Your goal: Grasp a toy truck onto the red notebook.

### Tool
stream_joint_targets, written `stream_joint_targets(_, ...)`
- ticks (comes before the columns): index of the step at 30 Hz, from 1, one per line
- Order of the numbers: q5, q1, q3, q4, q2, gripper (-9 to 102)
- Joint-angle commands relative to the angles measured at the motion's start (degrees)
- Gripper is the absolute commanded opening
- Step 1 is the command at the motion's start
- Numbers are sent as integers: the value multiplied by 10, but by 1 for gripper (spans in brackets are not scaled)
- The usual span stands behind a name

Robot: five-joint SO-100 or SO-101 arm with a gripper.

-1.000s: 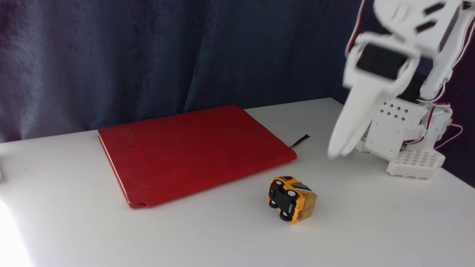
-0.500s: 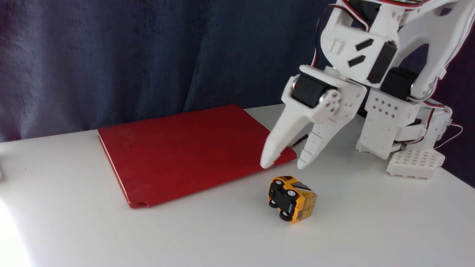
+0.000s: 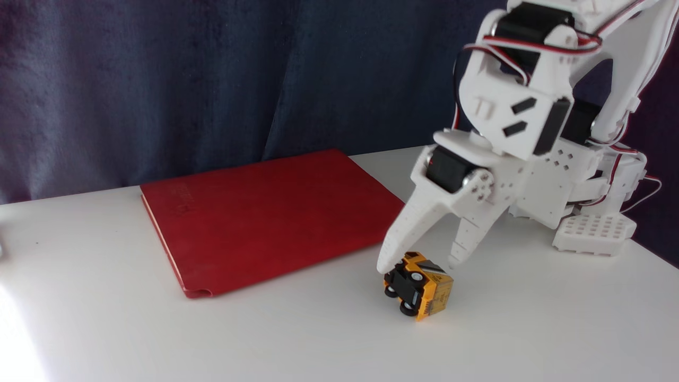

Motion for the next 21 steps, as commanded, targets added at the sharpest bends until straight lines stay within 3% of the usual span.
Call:
stream_joint_targets(1,-3,0,-2,-9,-6,37)
stream_joint_targets(21,-27,-31,28,-30,-40,12)
